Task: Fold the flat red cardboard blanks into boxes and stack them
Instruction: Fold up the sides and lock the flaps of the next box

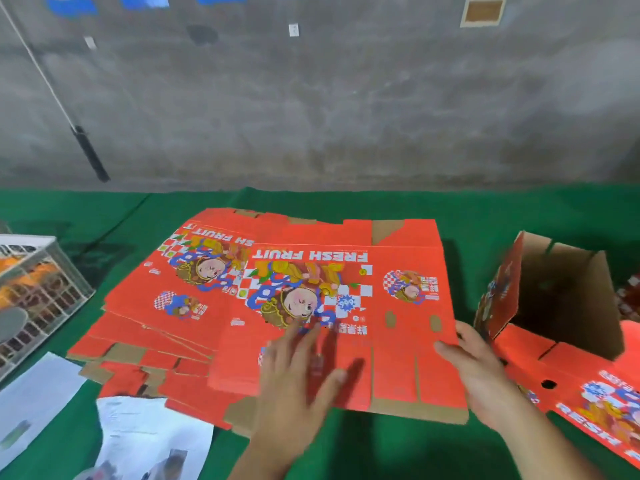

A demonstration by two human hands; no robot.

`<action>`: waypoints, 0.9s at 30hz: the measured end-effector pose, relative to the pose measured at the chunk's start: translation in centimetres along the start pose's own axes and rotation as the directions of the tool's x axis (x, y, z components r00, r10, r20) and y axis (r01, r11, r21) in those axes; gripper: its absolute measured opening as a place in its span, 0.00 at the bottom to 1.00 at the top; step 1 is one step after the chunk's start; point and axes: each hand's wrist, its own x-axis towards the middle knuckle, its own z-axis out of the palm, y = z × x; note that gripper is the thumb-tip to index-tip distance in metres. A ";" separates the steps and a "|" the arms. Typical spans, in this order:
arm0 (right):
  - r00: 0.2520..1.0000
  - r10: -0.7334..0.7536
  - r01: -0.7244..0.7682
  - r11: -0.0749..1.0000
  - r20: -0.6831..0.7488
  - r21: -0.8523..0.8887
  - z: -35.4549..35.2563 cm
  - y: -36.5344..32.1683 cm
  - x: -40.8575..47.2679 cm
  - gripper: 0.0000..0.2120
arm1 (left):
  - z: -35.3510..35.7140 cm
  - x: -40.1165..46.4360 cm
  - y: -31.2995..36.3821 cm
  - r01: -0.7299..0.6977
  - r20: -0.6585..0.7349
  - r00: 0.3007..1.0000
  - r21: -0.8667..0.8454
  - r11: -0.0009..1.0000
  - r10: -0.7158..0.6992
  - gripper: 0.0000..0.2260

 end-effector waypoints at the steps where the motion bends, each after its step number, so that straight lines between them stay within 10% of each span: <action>1: 1.000 -0.020 0.020 0.999 0.012 0.025 -2.3 0.0 -0.6 0.19 | -1.2 0.3 -1.1 0.225 -0.109 0.967 -0.044 0.973 -0.229 0.37; 6: 0.991 0.000 -0.009 0.998 -0.132 -0.068 -10.0 0.3 -2.7 0.24 | -3.2 0.6 -2.4 0.564 0.030 0.785 -0.447 0.694 -0.619 0.46; 11: 0.946 0.159 -0.146 0.987 -0.281 0.066 -7.1 0.2 -4.3 0.16 | -0.8 -2.4 1.6 0.491 0.055 0.825 -0.564 0.664 -0.563 0.29; 14: 0.994 0.106 -0.106 0.994 0.032 0.017 -6.3 0.1 -7.5 0.13 | 1.3 -3.4 3.6 0.404 0.174 0.906 -0.629 0.665 -0.385 0.21; 17: 0.979 0.189 -0.196 0.975 -0.073 -0.100 -4.7 -0.2 -9.1 0.18 | 2.5 -4.4 4.2 0.365 0.231 0.931 -0.644 0.673 -0.283 0.36; 20: 0.985 -0.038 -0.020 0.946 -0.171 -0.324 -5.1 -0.1 -9.5 0.21 | 2.8 -4.9 3.1 0.323 0.181 0.944 -0.663 0.675 -0.274 0.41; 24: 0.999 0.034 -0.030 0.980 -0.019 0.195 -5.6 -1.4 -10.7 0.25 | 4.0 -6.0 2.6 0.257 0.149 0.966 -0.596 0.761 -0.209 0.39; 27: 1.000 -0.006 0.005 0.973 0.004 0.229 -5.3 -1.6 -10.9 0.26 | 4.0 -6.9 3.0 0.246 0.169 0.969 -0.582 0.775 -0.181 0.44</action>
